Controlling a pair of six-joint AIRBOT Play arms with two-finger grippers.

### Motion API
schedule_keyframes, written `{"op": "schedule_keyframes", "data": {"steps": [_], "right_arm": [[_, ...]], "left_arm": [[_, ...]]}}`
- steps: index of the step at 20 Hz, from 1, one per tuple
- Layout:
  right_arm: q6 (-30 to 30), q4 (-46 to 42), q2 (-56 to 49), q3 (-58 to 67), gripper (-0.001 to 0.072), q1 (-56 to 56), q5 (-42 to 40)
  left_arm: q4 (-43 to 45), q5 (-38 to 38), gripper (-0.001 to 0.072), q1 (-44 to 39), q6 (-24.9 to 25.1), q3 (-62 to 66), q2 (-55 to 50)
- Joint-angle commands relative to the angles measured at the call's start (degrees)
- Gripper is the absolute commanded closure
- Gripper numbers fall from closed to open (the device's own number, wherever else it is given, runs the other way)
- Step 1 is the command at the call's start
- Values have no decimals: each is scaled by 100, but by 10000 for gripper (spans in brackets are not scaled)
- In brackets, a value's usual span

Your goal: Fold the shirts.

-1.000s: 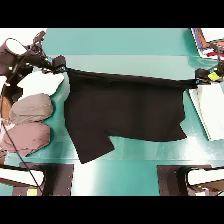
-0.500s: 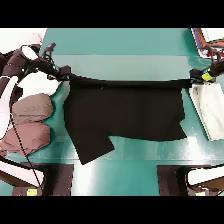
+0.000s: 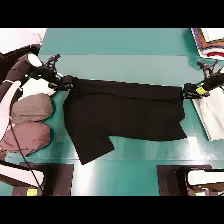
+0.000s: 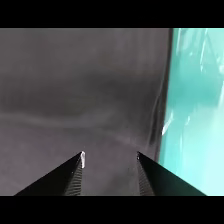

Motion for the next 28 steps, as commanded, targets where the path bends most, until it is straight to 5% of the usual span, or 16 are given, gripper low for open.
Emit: {"op": "schedule_keyframes", "data": {"steps": [1, 10, 19, 21, 22, 28], "right_arm": [[-166, 313, 774, -553, 326, -157, 179], [-361, 850, 2514, -2186, 325, -407, -46], [-361, 861, 2597, -2243, 325, -289, 46], [-363, 824, 2597, -2245, 326, -356, 195], [-363, 789, 2597, -2247, 326, -479, 299], [-356, -96, 2645, -3185, 324, -1908, 852]], "left_arm": [[623, -610, 177, 76, 35, -710, 883], [-404, -98, 177, 76, 0, -4931, 3552], [-1379, 1178, 182, -721, -17, -5781, 3641], [-1373, 1106, 603, -726, -127, -5740, 3641], [-1373, 1016, 682, -726, -105, -5678, 3641], [-1274, 586, 683, -726, -105, -4972, 4092]]}}
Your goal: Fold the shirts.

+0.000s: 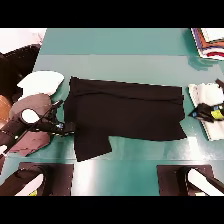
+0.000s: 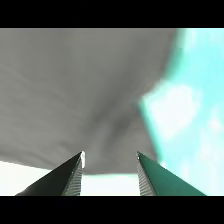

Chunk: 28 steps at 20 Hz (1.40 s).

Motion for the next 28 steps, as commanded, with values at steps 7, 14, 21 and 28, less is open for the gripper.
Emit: {"op": "schedule_keyframes", "data": {"steps": [7, 14, 21, 28], "right_arm": [[-81, 540, -549, -1803, 326, -1209, -651], [-339, 809, -688, -1631, 673, -719, -603], [-103, -507, 890, -1331, 697, -61, 638], [442, -1132, 1808, -341, 698, 472, 957]], "left_arm": [[-13, -81, 683, -20, -9, 323, 282], [-9, -79, 684, -20, -7, 326, 284], [1196, -1976, 686, -20, -546, 614, 1309], [673, -2131, 686, -20, -809, 809, 2068]]}}
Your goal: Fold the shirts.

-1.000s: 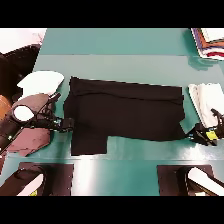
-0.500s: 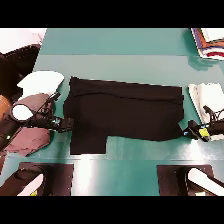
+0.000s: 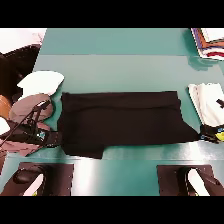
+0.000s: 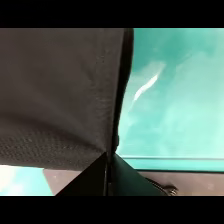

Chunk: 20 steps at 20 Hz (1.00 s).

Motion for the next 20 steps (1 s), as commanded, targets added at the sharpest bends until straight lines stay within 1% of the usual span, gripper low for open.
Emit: {"op": "schedule_keyframes", "data": {"steps": [1, 3, 5, 6, 9, 11, 13, 14, 15, 16, 17, 18, 20], "right_arm": [[262, -234, -133, 658, 698, 566, -96], [398, -232, -761, 1143, 698, 1021, -544], [420, -229, -1480, 1665, 698, 1362, -940], [420, -229, -1871, 1945, 698, 1508, -1051], [420, -229, -2942, 2662, 697, 1768, -1248], [417, -192, -3550, 3091, 695, 1788, -1342], [415, 140, -4039, 3473, 695, 1731, -1419], [402, 358, -4242, 3650, 692, 1672, -1408], [321, 601, -4398, 3779, 620, 1622, -1414], [199, 898, -4522, 3882, 420, 1528, -1414], [44, 1189, -4599, 3952, 338, 1436, -1408], [-129, 1458, -4621, 3976, 334, 1305, -1364], [-321, 1563, -4610, 3965, 334, 962, -1019]], "left_arm": [[74, 629, 685, 2, 138, 245, -74], [619, 1460, 684, 2, 389, 603, -647], [1080, 2184, 683, 2, 415, 1025, -1397], [1141, 2487, 683, 2, 520, 1231, -1797], [1117, 3060, 682, 2, 750, 1869, -3115], [1117, 3421, 682, 2, 758, 2149, -3818], [1093, 3674, 681, 2, 750, 2343, -4310], [1073, 3672, 619, 2, 739, 2424, -4465], [1040, 3661, 328, 2, 693, 2485, -4544], [1032, 3668, 123, 2, 627, 2522, -4557], [1027, 3602, 116, 2, 629, 2614, -4557], [1029, 3425, 116, 2, 634, 2754, -4551], [1027, 2898, 119, 2, 654, 3053, -4496]]}}
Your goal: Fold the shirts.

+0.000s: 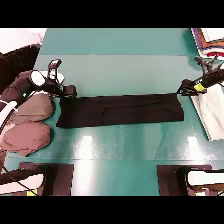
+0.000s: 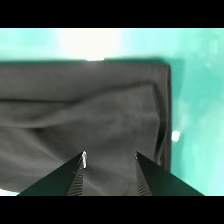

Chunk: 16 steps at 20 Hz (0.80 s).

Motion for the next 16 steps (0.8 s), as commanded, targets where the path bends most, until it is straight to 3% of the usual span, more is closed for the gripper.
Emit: {"op": "schedule_keyframes", "data": {"steps": [1, 2, 3, 4, 5, 6, 9, 14, 15, 16], "right_arm": [[-444, 549, -151, 66, 334, -546, 483], [-529, 546, -87, -107, 332, -767, 566], [-586, 570, -13, -332, 304, -968, 544], [-654, 673, 48, -612, 171, -1191, 468], [-702, 826, 63, -866, 86, -1384, 398], [-848, 1012, 55, -1137, 80, -1574, 313], [-1362, 1692, -155, -1692, 79, -1827, 131], [-1620, 2271, -651, -1770, 89, -1462, 114], [-1620, 2262, -675, -1773, 120, -1342, 44], [-1620, 2234, -673, -1770, 235, -1231, -46]], "left_arm": [[-52, -739, 286, 2, -9, 485, -74], [-105, -916, 505, 2, 0, 535, -50], [-234, -1014, 668, 2, 39, 540, -22], [-424, -1034, 682, 2, 35, 538, -26], [-632, -1029, 682, 2, 35, 538, -31], [-872, -1019, 682, 2, 39, 538, -31], [-1392, -909, 682, 0, 61, 538, -31], [-1633, -868, 682, -81, 24, 538, -33], [-1631, -859, 683, -166, 22, 538, -44], [-1628, -846, 683, -299, -9, 538, -61]]}}
